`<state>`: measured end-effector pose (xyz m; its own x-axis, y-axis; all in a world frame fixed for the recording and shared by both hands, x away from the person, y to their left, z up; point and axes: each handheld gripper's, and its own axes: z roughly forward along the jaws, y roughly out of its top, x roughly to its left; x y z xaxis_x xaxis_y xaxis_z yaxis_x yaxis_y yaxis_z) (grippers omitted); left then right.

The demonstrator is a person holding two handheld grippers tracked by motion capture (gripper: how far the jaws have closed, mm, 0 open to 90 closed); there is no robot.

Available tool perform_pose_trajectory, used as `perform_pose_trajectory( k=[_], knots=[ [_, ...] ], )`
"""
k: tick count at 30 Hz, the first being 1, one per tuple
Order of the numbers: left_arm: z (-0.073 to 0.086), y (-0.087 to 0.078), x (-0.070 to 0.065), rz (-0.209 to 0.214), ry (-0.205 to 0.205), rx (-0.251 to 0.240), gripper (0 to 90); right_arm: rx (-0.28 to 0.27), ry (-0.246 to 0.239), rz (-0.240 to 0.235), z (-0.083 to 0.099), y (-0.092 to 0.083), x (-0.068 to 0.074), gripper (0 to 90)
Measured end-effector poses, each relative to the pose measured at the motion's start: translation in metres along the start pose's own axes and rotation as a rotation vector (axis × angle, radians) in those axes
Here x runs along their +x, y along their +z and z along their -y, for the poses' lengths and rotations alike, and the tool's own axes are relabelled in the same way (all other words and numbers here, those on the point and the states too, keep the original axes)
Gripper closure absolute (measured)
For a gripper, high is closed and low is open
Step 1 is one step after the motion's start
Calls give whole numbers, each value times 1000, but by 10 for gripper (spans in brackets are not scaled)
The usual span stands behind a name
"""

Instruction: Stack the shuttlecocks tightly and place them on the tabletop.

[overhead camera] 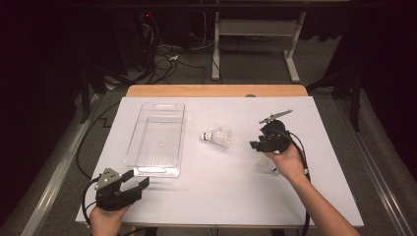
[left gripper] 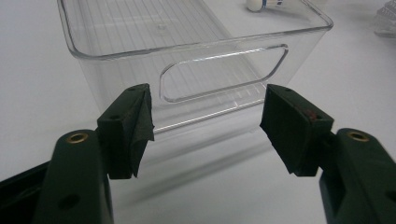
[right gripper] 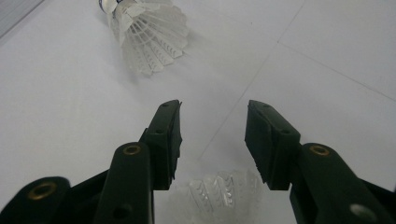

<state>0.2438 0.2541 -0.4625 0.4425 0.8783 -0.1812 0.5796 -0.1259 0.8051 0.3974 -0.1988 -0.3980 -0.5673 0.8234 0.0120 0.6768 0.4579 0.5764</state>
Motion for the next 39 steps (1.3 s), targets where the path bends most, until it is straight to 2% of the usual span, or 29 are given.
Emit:
perform_pose_trajectory(
  k=[18, 32, 39],
  knots=[
    [0, 0, 0, -1, 1, 0, 347, 33, 31, 23, 12, -5, -13, 560],
    [0, 0, 0, -2, 3, -2, 347, 66, 52, 11, 19, -1, -17, 563],
    [0, 0, 0, -7, 3, -1, 345, 81, 51, -1, 20, 0, -17, 592]
  ],
)
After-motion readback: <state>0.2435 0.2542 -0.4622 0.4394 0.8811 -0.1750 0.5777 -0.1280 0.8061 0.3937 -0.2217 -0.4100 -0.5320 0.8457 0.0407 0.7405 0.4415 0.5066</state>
